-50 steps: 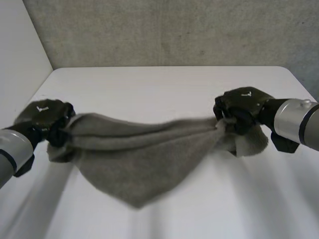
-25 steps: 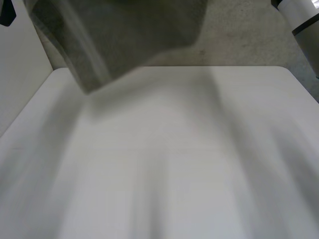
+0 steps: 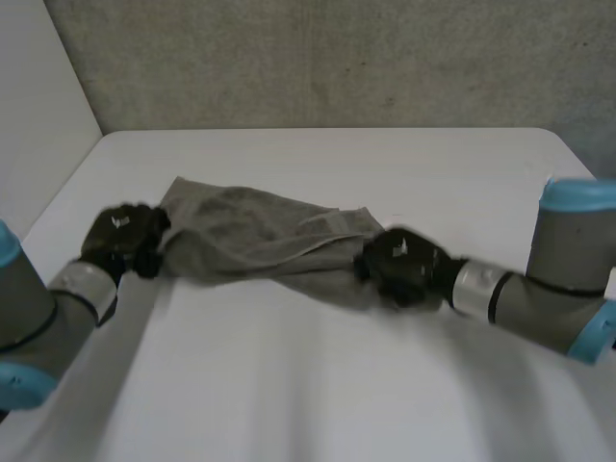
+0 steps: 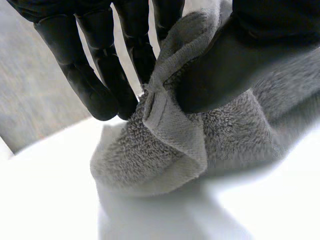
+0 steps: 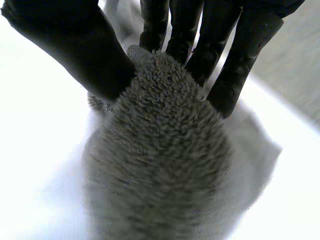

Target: Fold the towel.

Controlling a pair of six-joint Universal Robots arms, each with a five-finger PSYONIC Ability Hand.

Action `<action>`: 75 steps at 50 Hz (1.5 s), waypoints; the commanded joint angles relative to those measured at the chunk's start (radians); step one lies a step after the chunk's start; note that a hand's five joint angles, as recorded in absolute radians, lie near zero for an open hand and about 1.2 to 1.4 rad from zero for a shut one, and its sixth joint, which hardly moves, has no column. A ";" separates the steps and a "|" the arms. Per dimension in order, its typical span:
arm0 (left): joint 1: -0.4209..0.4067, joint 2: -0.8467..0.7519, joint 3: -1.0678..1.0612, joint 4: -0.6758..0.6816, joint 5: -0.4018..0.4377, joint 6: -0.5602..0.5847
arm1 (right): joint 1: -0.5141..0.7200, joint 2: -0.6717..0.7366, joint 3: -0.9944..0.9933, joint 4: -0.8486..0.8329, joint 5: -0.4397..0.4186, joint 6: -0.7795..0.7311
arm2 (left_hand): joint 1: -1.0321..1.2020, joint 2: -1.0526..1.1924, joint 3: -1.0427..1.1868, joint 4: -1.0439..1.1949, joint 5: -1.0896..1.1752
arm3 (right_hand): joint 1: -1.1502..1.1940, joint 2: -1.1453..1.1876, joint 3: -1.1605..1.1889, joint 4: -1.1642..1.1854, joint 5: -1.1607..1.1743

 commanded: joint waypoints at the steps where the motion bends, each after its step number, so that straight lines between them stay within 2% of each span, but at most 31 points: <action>1: 0.025 0.018 -0.095 -0.002 0.029 0.096 | -0.034 -0.007 0.030 0.138 0.032 -0.124 | 0.032 -0.059 -0.142 -0.110 -0.241 | -0.464 -0.459 -0.467 -0.472 -0.486; 2: 0.025 0.034 -0.103 -0.005 0.029 0.096 | -0.034 -0.007 0.030 0.138 0.032 -0.124 | 0.032 -0.059 -0.142 -0.110 -0.241 | -0.465 -0.460 -0.468 -0.473 -0.487; 4: 0.027 0.066 -0.111 -0.008 0.028 0.094 | -0.036 -0.122 0.065 0.143 0.029 -0.046 | 0.032 -0.059 -0.142 -0.110 -0.241 | -0.506 -0.501 -0.509 -0.514 -0.528; 8: 0.027 0.136 -0.135 -0.010 0.028 0.084 | -0.041 -0.228 0.116 0.114 0.029 0.060 | 0.032 -0.059 -0.142 -0.110 -0.241 | -0.506 -0.501 -0.509 -0.514 -0.528; 10: 0.025 0.149 -0.144 -0.008 0.029 0.080 | -0.041 -0.314 0.165 0.056 0.038 0.179 | 0.032 -0.059 -0.142 -0.110 -0.241 | -0.506 -0.501 -0.509 -0.514 -0.528; 11: 0.024 0.168 -0.149 -0.008 0.028 0.077 | -0.041 -0.314 0.165 0.055 0.038 0.180 | 0.032 -0.059 -0.142 -0.110 -0.241 | -0.506 -0.501 -0.509 -0.514 -0.528; 13: 0.019 0.188 -0.154 -0.008 0.028 0.074 | -0.044 -0.400 0.212 0.006 0.044 0.311 | 0.032 -0.059 -0.142 -0.110 -0.241 | -0.506 -0.501 -0.509 -0.514 -0.528; 14: 0.016 0.205 -0.157 -0.008 0.028 0.071 | -0.044 -0.400 0.213 0.006 0.044 0.312 | 0.032 -0.059 -0.142 -0.110 -0.241 | -0.506 -0.501 -0.509 -0.514 -0.528; 16: 0.015 0.220 -0.161 -0.008 0.028 0.065 | -0.042 -0.464 0.235 -0.033 0.086 0.448 | 0.032 -0.059 -0.142 -0.110 -0.241 | -0.500 -0.495 -0.503 -0.508 -0.522; 17: 0.015 0.235 -0.166 -0.010 0.028 0.059 | -0.042 -0.464 0.236 -0.034 0.086 0.448 | 0.032 -0.059 -0.142 -0.110 -0.241 | -0.500 -0.495 -0.503 -0.508 -0.522; 19: 0.015 0.251 -0.167 -0.010 0.029 0.050 | -0.030 -0.509 0.249 -0.063 0.188 0.572 | 0.032 -0.059 -0.142 -0.110 -0.241 | -0.506 -0.501 -0.509 -0.514 -0.528; 20: 0.015 0.266 -0.169 -0.010 0.029 0.038 | -0.030 -0.509 0.249 -0.063 0.189 0.573 | 0.032 -0.059 -0.142 -0.110 -0.241 | -0.506 -0.501 -0.509 -0.514 -0.528; 22: 0.016 0.278 -0.170 -0.010 0.029 0.024 | -0.027 -0.524 0.259 -0.070 0.340 0.651 | 0.032 -0.059 -0.142 -0.110 -0.241 | -0.538 -0.533 -0.541 -0.546 -0.560; 23: 0.018 0.289 -0.170 -0.010 0.032 0.010 | -0.027 -0.524 0.259 -0.070 0.340 0.651 | 0.032 -0.059 -0.142 -0.110 -0.241 | -0.538 -0.533 -0.541 -0.546 -0.560; 24: 0.018 0.289 -0.170 -0.010 0.032 0.010 | -0.025 -0.523 0.265 -0.072 0.416 0.666 | 0.032 -0.059 -0.142 -0.110 -0.241 | -0.614 -0.609 -0.617 -0.622 -0.636; 25: 0.019 0.303 -0.172 -0.011 0.037 -0.005 | -0.025 -0.523 0.265 -0.072 0.417 0.666 | 0.032 -0.059 -0.142 -0.110 -0.241 | -0.615 -0.610 -0.617 -0.623 -0.637; 27: 0.021 0.318 -0.174 -0.010 0.047 -0.016 | 0.005 -0.520 0.275 -0.099 0.542 0.669 | 0.032 -0.059 -0.142 -0.110 -0.241 | -0.723 -0.718 -0.726 -0.731 -0.745; 28: 0.025 0.333 -0.175 -0.010 0.060 -0.028 | 0.006 -0.520 0.275 -0.100 0.543 0.669 | 0.032 -0.059 -0.142 -0.110 -0.241 | -0.723 -0.718 -0.726 -0.731 -0.745; 30: 0.027 0.347 -0.178 -0.011 0.070 -0.042 | 0.067 -0.491 0.280 -0.139 0.639 0.669 | 0.032 -0.059 -0.142 -0.110 -0.241 | -0.887 -0.882 -0.890 -0.895 -0.909; 34: 0.028 0.372 -0.187 -0.010 0.087 -0.076 | 0.129 -0.429 0.277 -0.162 0.699 0.671 | 0.032 -0.059 -0.142 -0.110 -0.241 | -1.016 -1.012 -1.019 -1.025 -1.039; 39: 0.027 0.372 -0.198 -0.010 0.095 -0.082 | 0.217 -0.345 0.262 -0.187 0.761 0.672 | 0.032 -0.059 -0.142 -0.110 -0.241 | -1.017 -1.012 -1.020 -1.025 -1.039; 44: 0.030 0.367 -0.206 -0.007 0.098 -0.082 | 0.324 -0.261 0.262 -0.285 0.839 0.669 | 0.032 -0.059 -0.142 -0.110 -0.241 | -1.011 -1.006 -1.014 -1.019 -1.033; 50: 0.028 0.354 -0.210 -0.007 0.098 -0.084 | 0.392 -0.181 0.246 -0.362 0.915 0.657 | 0.032 -0.059 -0.142 -0.110 -0.241 | -0.979 -0.974 -0.982 -0.987 -1.001; 58: 0.030 0.349 -0.212 -0.005 0.098 -0.084 | 0.395 -0.102 0.197 -0.400 0.992 0.577 | 0.032 -0.059 -0.142 -0.110 -0.241 | -0.914 -0.909 -0.917 -0.922 -0.936; 64: 0.030 0.349 -0.210 -0.005 0.098 -0.084 | 0.383 -0.101 0.213 -0.460 1.015 0.525 | 0.032 -0.059 -0.142 -0.110 -0.241 | -0.867 -0.862 -0.870 -0.875 -0.889; 75: 0.032 0.347 -0.210 -0.004 0.098 -0.084 | 0.326 -0.202 0.324 -0.595 1.006 0.436 | 0.032 -0.059 -0.142 -0.110 -0.241 | -0.744 -0.739 -0.747 -0.752 -0.766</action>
